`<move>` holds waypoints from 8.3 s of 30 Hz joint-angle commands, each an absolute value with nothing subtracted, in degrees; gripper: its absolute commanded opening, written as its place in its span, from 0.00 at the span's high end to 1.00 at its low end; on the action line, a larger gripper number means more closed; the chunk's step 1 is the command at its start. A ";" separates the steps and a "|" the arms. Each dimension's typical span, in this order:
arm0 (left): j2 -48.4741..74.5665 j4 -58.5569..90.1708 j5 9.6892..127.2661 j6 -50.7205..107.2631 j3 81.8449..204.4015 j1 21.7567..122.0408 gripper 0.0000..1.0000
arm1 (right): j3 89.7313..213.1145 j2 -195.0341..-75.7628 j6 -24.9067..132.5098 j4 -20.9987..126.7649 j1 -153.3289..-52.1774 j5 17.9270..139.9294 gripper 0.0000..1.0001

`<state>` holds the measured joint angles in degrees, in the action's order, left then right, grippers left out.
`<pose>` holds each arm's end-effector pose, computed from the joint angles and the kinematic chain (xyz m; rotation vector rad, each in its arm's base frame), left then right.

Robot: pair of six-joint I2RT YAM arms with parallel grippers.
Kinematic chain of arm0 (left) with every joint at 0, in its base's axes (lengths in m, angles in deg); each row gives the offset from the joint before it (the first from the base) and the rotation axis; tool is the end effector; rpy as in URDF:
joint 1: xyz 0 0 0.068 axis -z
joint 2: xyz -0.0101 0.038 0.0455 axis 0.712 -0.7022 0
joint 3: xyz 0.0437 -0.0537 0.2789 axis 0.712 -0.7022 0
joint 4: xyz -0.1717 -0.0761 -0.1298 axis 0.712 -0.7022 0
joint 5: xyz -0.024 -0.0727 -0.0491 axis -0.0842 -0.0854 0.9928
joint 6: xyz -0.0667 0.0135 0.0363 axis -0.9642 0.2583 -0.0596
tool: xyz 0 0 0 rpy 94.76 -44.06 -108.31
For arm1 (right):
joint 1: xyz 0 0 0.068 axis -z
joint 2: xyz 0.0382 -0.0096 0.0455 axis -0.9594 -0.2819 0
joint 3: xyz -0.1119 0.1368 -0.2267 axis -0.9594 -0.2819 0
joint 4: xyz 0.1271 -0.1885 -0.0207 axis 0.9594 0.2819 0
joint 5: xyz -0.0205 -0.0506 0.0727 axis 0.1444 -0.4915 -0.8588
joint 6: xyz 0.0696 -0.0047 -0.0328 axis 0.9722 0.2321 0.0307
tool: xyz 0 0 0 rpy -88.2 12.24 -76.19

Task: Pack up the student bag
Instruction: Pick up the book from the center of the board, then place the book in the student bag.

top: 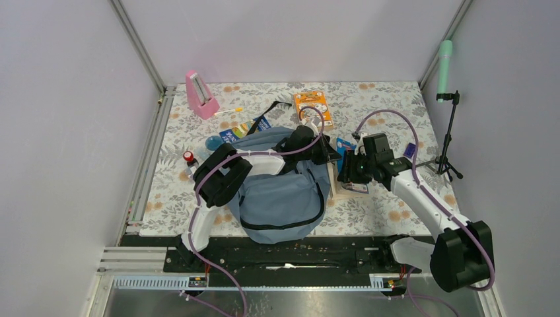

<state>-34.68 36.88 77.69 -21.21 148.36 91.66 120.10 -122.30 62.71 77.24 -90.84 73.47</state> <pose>0.3228 -0.3661 0.1869 -0.0615 2.2806 -1.4272 0.2078 0.0800 0.2398 -0.1385 2.4577 0.5341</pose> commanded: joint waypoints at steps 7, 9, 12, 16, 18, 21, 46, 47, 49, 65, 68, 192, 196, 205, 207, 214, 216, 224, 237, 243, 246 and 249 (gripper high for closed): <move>-27.74 48.82 81.96 -18.09 147.70 91.98 1.00 | 127.14 -113.26 58.84 88.56 -86.83 85.33 0.21; -25.62 50.48 82.89 -17.90 147.37 91.98 1.00 | 128.13 -111.20 58.77 89.96 -83.83 86.22 0.17; -20.58 51.75 83.52 -15.81 146.72 92.15 1.00 | 129.97 -106.91 59.75 90.67 -80.11 85.68 0.12; -12.90 52.68 85.16 -11.04 145.20 92.24 1.00 | 133.19 -102.96 60.82 90.62 -79.60 82.38 0.10; -8.79 52.59 85.64 -8.34 143.80 92.20 1.00 | 134.55 -100.83 60.97 90.55 -79.52 79.93 0.10; -2.51 53.00 87.03 -4.73 140.97 91.95 1.00 | 136.00 -97.60 60.32 90.48 -79.60 76.43 0.08; 25.65 53.50 97.23 0.09 127.30 87.57 1.00 | 132.03 -94.25 77.80 60.66 -79.56 35.26 0.03; 25.84 54.20 97.33 -0.29 127.07 87.55 1.00 | 131.71 -94.63 78.96 59.16 -79.66 34.14 0.03; 25.87 54.56 97.79 -0.61 127.26 87.57 1.00 | 131.32 -95.04 80.63 56.68 -80.00 32.51 0.07; 25.70 57.28 99.24 -1.46 127.90 87.85 1.00 | 131.86 -99.60 85.35 46.11 -92.02 34.81 0.19; 25.67 57.22 99.33 -1.44 127.91 87.91 1.00 | 131.21 -99.97 87.29 43.61 -92.35 34.57 0.37; 15.20 -11.27 79.02 42.76 119.95 108.07 0.65 | 120.85 -89.36 66.79 81.21 -92.35 77.72 1.00; 15.55 -11.09 79.03 42.31 120.45 108.07 0.96 | 120.82 -88.54 67.15 81.21 -92.39 78.62 1.00; 19.67 -11.18 65.88 41.35 126.05 107.91 1.00 | 122.41 -89.34 67.79 82.69 -92.35 76.57 1.00; 20.25 -12.06 59.63 42.29 128.25 107.41 1.00 | 124.13 -89.39 67.52 84.95 -92.35 76.81 1.00; 21.33 -11.80 49.76 41.23 133.19 102.33 1.00 | 129.09 -89.18 70.05 90.87 -92.35 71.72 1.00; 21.55 -10.86 49.12 40.59 134.03 100.99 1.00 | 129.56 -89.31 71.05 91.46 -92.35 68.32 1.00; 21.52 -7.79 46.73 39.99 138.51 97.83 1.00 | 125.40 -90.16 81.14 87.64 -92.36 50.06 1.00; 23.24 0.76 59.29 34.46 134.38 90.68 1.00 | 114.38 -93.37 92.65 72.17 -103.11 44.32 1.00; 24.86 3.08 62.70 34.17 132.34 89.90 1.00 | 104.97 -96.51 106.88 50.05 -110.29 51.51 1.00; 25.70 3.89 64.23 34.14 131.62 89.57 1.00 | 103.53 -98.85 108.70 48.31 -113.01 55.68 1.00; 26.98 5.56 67.70 34.33 130.44 89.37 1.00 | 102.61 -101.54 110.67 46.28 -113.95 57.18 1.00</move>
